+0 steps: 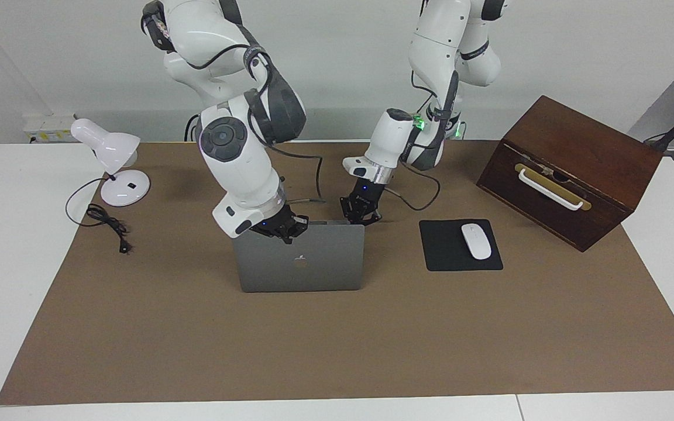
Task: Close laptop with both arms
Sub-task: 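Push the lid down with the right gripper while the left gripper braces the base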
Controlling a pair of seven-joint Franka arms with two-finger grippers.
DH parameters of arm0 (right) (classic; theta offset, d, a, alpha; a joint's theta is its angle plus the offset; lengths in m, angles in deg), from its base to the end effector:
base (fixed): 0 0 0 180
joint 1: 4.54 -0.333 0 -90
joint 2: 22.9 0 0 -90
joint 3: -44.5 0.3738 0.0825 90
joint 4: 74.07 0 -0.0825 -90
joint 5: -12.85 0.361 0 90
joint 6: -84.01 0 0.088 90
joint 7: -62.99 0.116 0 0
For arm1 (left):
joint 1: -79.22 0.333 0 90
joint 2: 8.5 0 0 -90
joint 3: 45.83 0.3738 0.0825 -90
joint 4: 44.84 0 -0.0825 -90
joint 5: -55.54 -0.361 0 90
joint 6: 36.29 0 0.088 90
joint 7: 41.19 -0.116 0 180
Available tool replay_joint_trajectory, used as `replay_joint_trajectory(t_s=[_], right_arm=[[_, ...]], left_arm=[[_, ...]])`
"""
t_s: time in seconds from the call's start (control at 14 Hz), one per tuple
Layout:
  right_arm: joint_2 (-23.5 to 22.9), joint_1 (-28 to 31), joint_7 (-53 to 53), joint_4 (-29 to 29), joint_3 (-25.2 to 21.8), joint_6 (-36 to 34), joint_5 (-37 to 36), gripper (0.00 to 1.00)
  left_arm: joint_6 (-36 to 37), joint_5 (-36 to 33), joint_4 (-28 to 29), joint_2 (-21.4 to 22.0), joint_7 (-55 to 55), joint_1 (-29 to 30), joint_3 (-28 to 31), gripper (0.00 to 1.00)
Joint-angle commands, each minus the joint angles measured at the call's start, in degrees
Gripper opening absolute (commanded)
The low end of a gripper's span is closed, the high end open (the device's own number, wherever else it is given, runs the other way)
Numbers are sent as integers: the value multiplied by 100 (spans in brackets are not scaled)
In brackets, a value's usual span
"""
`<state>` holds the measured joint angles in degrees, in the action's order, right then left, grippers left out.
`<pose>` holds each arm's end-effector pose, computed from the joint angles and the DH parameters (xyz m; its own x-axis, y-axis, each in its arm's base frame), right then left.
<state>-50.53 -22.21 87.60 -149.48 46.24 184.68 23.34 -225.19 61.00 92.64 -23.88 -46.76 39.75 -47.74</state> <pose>0.6562 0.2449 0.5072 0.9853 -0.1210 -0.1202 -0.1390 -0.9780 -0.1552 0.4241 -0.3593 0.3457 0.6090 -0.5324 0.5879 -0.6555 -0.7552 -0.0049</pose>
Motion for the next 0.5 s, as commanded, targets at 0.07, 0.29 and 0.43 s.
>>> replay_joint_trajectory(t_s=[0.07,0.29,0.43], right_arm=[[486,45,-141,-930,28,356,164,0],[697,36,-185,-1458,37,611,164,0],[829,36,-228,-1800,37,847,164,0]], left_arm=[[-420,70,561,-53,-251,-105,103,0],[-420,70,570,-61,-269,-105,103,0],[-420,70,578,-62,-287,-105,103,0]])
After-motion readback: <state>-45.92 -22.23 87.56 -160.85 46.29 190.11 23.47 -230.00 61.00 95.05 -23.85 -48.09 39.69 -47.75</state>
